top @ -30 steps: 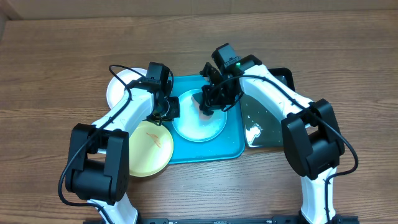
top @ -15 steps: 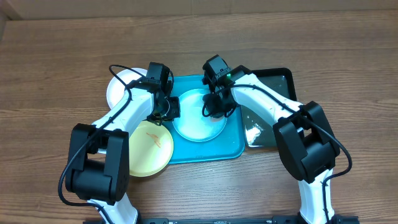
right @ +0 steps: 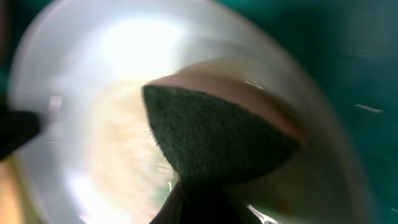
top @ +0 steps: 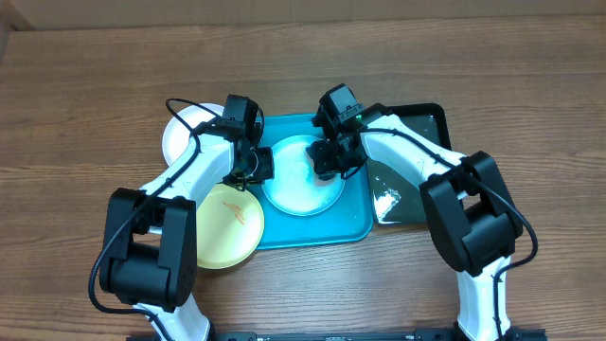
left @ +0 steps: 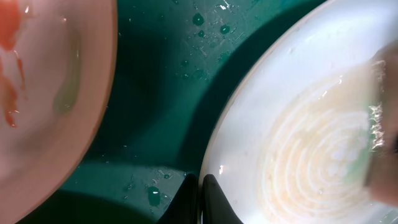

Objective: Clean dirty plates on tray and stack at the side

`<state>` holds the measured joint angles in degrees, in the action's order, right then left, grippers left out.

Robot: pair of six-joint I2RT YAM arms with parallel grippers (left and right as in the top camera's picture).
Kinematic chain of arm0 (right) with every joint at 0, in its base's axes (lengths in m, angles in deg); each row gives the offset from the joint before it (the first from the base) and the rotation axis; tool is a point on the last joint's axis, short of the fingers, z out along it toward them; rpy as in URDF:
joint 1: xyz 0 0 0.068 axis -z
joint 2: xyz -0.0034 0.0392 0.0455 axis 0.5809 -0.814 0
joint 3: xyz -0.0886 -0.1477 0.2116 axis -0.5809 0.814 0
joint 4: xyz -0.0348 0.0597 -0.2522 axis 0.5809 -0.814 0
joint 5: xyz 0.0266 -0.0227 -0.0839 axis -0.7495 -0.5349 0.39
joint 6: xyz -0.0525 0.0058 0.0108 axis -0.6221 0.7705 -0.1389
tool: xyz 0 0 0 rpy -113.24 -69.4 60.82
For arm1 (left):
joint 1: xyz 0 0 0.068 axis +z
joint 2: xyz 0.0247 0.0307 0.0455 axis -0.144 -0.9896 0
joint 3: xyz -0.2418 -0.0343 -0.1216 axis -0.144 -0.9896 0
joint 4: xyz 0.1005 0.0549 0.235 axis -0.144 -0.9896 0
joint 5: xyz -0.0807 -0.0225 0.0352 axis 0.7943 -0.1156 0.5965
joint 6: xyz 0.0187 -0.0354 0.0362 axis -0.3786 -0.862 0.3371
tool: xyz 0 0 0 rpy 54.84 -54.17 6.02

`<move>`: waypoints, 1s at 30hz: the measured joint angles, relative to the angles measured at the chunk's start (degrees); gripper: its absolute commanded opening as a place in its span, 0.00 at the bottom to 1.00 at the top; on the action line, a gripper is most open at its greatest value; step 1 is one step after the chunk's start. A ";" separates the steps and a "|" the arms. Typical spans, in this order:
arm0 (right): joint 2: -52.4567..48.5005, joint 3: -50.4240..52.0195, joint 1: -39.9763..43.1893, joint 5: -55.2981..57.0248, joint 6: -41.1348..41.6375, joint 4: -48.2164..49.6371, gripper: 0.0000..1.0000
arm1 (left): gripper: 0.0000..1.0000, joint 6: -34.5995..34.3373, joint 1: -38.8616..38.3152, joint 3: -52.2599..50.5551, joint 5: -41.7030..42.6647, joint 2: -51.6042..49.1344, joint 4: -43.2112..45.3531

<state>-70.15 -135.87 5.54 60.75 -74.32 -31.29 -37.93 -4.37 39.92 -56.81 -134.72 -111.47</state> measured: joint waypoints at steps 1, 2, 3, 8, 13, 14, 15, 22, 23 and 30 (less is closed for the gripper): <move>-0.63 0.00 -0.07 -3.21 0.11 1.25 0.04 | 0.04 0.00 0.00 0.00 -0.04 0.00 -0.02; -1.11 0.00 -0.20 -5.70 0.17 2.05 0.04 | 0.04 0.00 0.00 0.00 -0.22 0.00 -0.07; -1.55 0.00 -0.33 -8.04 0.20 2.78 0.04 | 0.04 0.00 0.00 0.00 -0.33 0.00 -0.17; -2.78 -0.48 -0.63 -18.38 -1.14 1.53 0.04 | 0.04 0.00 0.00 0.00 -0.42 0.00 -0.22; -2.58 -4.98 -0.09 -22.23 -2.05 -3.23 0.04 | 0.04 0.00 0.00 0.02 -0.17 0.00 -0.17; -2.05 -5.84 0.15 -22.51 -2.21 -3.82 0.04 | 0.04 0.00 0.00 0.02 -0.15 0.00 -0.17; -1.33 -6.29 0.33 -22.51 -2.32 -4.37 0.04 | 0.04 0.00 0.00 0.02 -0.13 0.00 -0.17; 3.08 -7.15 -0.31 -15.56 -3.54 -9.14 0.04 | 0.04 0.00 0.00 0.04 0.04 0.00 -0.17; 3.08 -6.95 -0.66 -14.25 -3.69 -9.14 0.04 | 0.04 0.00 0.00 0.04 0.07 0.00 -0.17; 3.08 -0.96 -5.60 -6.27 -2.89 -3.63 0.04 | 0.04 0.00 0.00 0.04 0.07 0.00 -0.20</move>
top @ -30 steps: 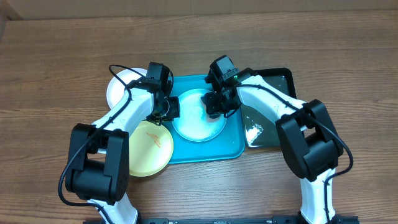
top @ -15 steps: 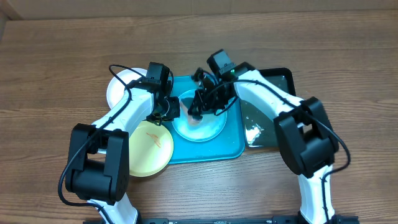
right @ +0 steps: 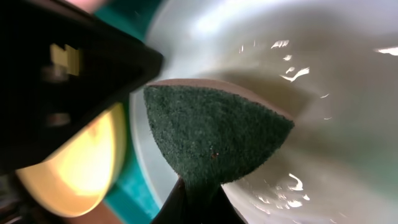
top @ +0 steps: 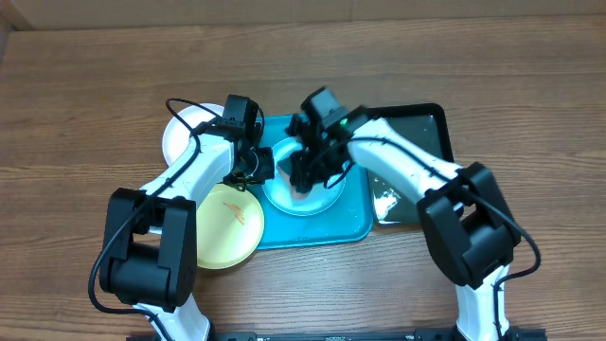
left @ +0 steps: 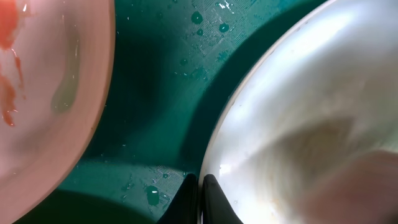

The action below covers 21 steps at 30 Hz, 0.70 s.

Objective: Clean dirty plates on tray and stack at the side

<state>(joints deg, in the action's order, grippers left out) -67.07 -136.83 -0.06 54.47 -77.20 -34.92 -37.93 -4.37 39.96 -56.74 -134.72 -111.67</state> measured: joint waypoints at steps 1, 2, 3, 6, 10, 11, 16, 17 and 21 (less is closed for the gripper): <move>0.00 0.81 -0.66 1.09 0.44 0.70 0.04 | 0.04 0.00 0.00 0.00 0.02 0.00 0.00; 0.00 1.97 -1.42 2.51 1.03 2.14 0.04 | 0.04 0.00 0.00 0.00 0.02 0.00 0.02; 0.00 2.75 -1.90 3.61 1.68 3.10 0.04 | 0.04 0.00 0.00 0.00 0.02 0.00 0.00; 0.00 5.05 -2.47 6.99 3.69 5.77 0.04 | 0.04 0.00 0.00 0.00 0.02 0.00 0.02; 1.09 7.39 -2.47 11.72 6.82 9.18 0.04 | 0.04 0.00 0.00 0.00 0.04 -0.02 0.42; 1.38 7.63 -2.45 13.16 7.21 9.31 0.04 | 0.04 0.00 0.00 0.00 0.13 -0.04 0.42; 1.79 7.69 -1.57 19.26 9.38 9.60 0.04 | 0.04 0.00 0.00 0.00 0.20 -0.04 0.42; 1.81 7.69 -1.14 20.02 9.66 9.68 0.04 | 0.04 0.00 0.00 0.00 0.20 -0.04 0.42; 1.86 7.69 1.09 21.75 10.27 9.99 0.04 | 0.04 0.00 0.00 0.00 0.17 -0.04 0.39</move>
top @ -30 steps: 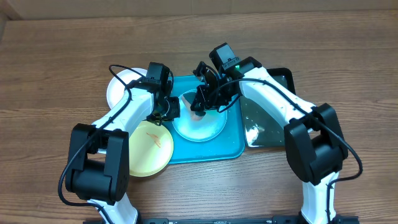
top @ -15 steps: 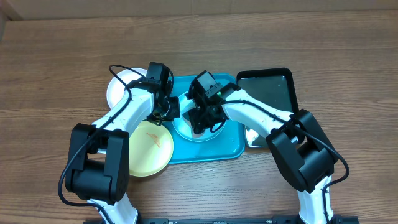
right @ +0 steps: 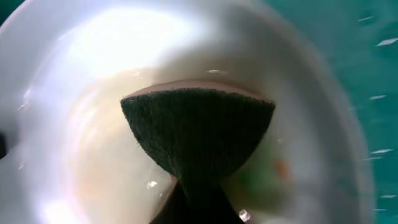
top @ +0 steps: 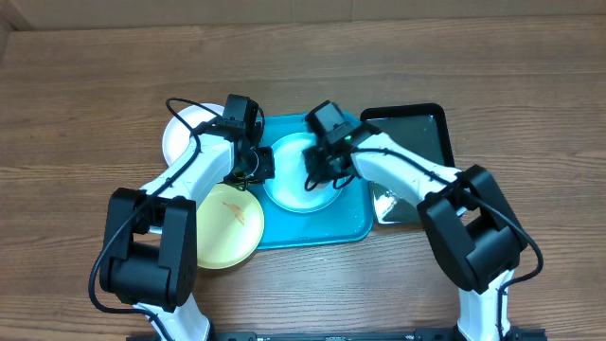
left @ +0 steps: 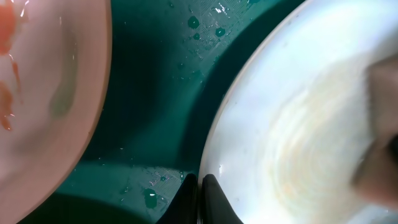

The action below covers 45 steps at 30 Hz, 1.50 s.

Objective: Clean dirty plates on tray and stack at the side

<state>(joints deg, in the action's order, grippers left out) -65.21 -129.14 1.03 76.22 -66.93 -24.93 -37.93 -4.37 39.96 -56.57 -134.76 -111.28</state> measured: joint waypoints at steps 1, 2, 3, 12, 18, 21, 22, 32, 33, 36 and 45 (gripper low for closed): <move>0.02 0.00 0.70 0.22 0.13 0.02 0.04 | 0.04 0.00 0.00 0.00 0.00 0.00 0.00; 0.02 0.00 1.27 0.46 0.22 0.02 0.04 | 0.04 0.00 0.00 0.00 0.00 0.00 0.00; 0.02 0.00 1.88 0.63 0.33 -0.02 0.04 | 0.04 0.00 0.00 0.00 0.02 0.00 0.00; 0.09 0.00 2.80 5.97 0.35 -0.13 0.04 | 0.04 0.00 0.00 0.04 0.04 0.00 -0.02; 0.07 -1.46 2.45 12.35 0.35 -3.45 0.04 | 0.04 0.00 -0.68 0.17 2.01 0.00 0.28; -0.09 -3.67 2.47 14.62 0.33 -6.32 0.04 | 0.04 -0.02 -0.87 0.48 2.67 0.00 0.42; -0.17 -4.83 2.45 15.21 0.35 -7.61 0.04 | 0.04 -0.02 -0.87 0.48 2.75 0.00 0.42; -0.15 -17.51 3.87 18.97 0.33 -18.53 0.04 | 0.04 0.02 -0.37 0.48 0.98 -0.02 -0.63; -0.11 -17.66 3.87 17.46 0.24 -18.67 0.04 | 0.04 0.02 -0.37 0.48 0.92 -0.02 -0.66; -0.09 -17.68 3.85 9.44 -0.94 -19.15 0.04 | 0.04 0.02 -0.37 0.48 0.79 -0.04 -0.63; -0.09 -15.76 2.54 -5.97 -2.14 -16.68 0.04 | 0.04 0.02 -0.37 0.48 0.76 -0.07 -0.66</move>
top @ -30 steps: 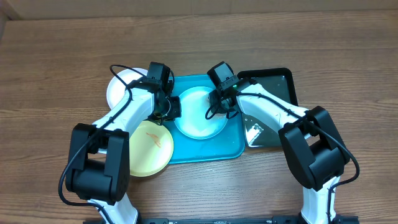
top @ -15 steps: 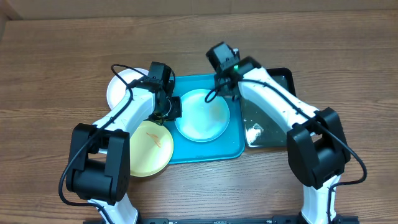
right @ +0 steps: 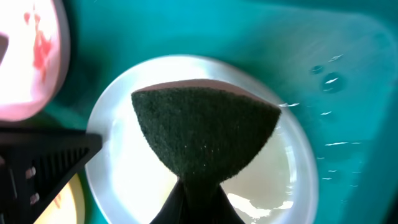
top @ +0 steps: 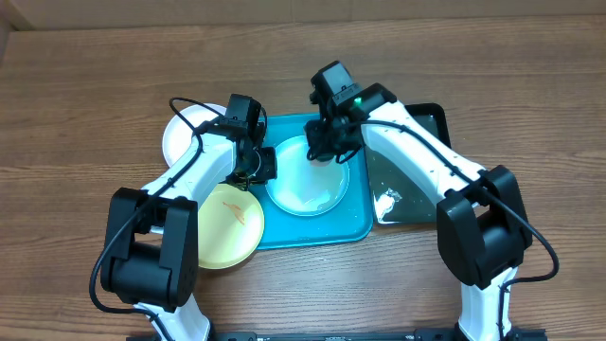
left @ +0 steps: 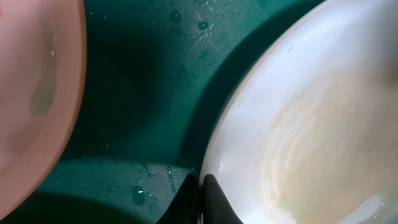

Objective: Clean dirty plates on tray and stack at the side

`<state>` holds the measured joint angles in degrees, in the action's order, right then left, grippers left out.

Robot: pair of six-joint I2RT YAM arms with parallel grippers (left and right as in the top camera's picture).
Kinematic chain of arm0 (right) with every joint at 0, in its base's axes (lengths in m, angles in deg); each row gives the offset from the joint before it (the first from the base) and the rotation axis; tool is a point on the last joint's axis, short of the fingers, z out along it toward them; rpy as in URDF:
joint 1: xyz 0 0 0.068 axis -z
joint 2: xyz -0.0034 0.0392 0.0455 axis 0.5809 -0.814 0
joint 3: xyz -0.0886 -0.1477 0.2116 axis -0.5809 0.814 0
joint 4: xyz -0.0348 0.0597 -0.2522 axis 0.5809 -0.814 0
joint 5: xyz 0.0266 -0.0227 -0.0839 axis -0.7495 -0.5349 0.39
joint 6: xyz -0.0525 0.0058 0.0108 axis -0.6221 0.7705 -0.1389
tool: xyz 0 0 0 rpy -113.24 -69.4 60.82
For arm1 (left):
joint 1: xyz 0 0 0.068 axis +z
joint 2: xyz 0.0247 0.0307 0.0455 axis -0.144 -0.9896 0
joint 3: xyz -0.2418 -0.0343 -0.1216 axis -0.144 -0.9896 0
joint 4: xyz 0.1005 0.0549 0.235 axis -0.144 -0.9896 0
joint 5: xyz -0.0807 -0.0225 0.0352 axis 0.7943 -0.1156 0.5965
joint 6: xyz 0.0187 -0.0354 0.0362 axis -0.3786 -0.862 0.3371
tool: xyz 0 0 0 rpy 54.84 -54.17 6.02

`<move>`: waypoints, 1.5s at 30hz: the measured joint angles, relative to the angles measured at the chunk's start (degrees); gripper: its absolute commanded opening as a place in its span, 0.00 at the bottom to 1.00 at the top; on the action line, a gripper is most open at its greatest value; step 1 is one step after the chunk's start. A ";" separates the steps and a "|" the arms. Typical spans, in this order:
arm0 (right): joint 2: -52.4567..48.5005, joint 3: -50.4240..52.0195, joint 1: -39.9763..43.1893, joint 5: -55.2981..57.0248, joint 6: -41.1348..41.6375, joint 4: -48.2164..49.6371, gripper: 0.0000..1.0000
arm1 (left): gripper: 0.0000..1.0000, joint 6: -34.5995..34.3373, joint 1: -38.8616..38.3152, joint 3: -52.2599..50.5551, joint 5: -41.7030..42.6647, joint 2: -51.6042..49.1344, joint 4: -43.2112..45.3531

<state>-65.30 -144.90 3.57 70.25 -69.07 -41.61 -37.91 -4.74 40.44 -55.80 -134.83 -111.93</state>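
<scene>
A wet white plate (top: pixel 305 186) lies on the teal tray (top: pixel 352 225), and its centre carries a cloudy film (left: pixel 323 143). My left gripper (top: pixel 258 167) is shut on that plate's left rim, the fingers (left: pixel 200 198) pinching the edge. My right gripper (top: pixel 331 142) is shut on a dark green sponge (right: pixel 205 134) and holds it above the plate's far side, clear of the surface. A yellow plate (top: pixel 227 220) with orange-red smears rests at the tray's front left corner.
A clean white plate (top: pixel 180 133) sits on the wooden table left of the tray. A black basin (top: pixel 417 161) holding water stands right of the tray. The tray floor (left: pixel 143 74) is dotted with water drops.
My right gripper with the sponge was low on the middle of the white plate; it is now higher, over the plate's far rim. My left gripper still pinches the left rim.
The sponge was pressed on the white plate's right part, then on its left-centre, then on its middle, with my left gripper holding the rim each time. Now the sponge hangs above the plate and a thin film remains in the centre.
</scene>
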 measured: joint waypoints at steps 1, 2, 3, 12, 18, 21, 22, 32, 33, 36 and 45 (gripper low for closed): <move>0.02 0.66 -0.52 -0.52 -0.02 0.31 0.04 | 0.04 0.00 0.00 0.00 0.00 0.00 0.02; 0.02 1.25 -1.09 -0.81 -0.11 0.39 0.04 | 0.04 0.00 0.00 0.00 0.00 0.00 0.02; 0.02 2.05 -1.90 -1.09 -0.11 0.39 0.04 | 0.04 -0.02 0.00 0.00 -0.02 0.00 0.00; 0.02 3.61 -5.46 -3.65 -0.26 -1.27 0.04 | 0.04 -0.02 0.00 0.00 -0.15 0.00 0.02; 0.02 4.68 -5.57 -3.02 -0.28 -2.64 0.04 | 0.04 -0.02 0.00 0.00 -0.15 0.00 0.02; 0.09 7.82 -5.60 -1.99 -0.33 1.05 0.04 | 0.04 0.00 0.00 0.00 -0.15 0.00 0.04; 0.11 9.46 -5.62 -1.97 -0.28 3.45 0.04 | 0.04 0.00 0.00 0.00 -0.15 0.00 0.00; 0.55 15.61 -5.68 -2.23 2.86 11.65 0.04 | 0.04 0.00 0.00 0.00 -0.20 -0.15 0.00; 0.55 15.58 -5.70 -2.12 2.86 11.45 0.04 | 0.04 0.00 0.00 0.00 -0.20 -0.15 0.00; 0.83 15.50 -5.77 -0.76 2.67 7.89 0.04 | 0.04 0.00 -0.02 0.00 -0.09 -0.20 -0.22; 1.62 15.47 -3.98 3.87 -0.44 2.64 0.04 | 0.04 0.00 -0.11 0.00 0.63 -0.20 -0.17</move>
<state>-63.68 -129.42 -0.41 74.12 -69.51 -38.96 -37.91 -4.85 40.44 -55.17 -135.02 -112.11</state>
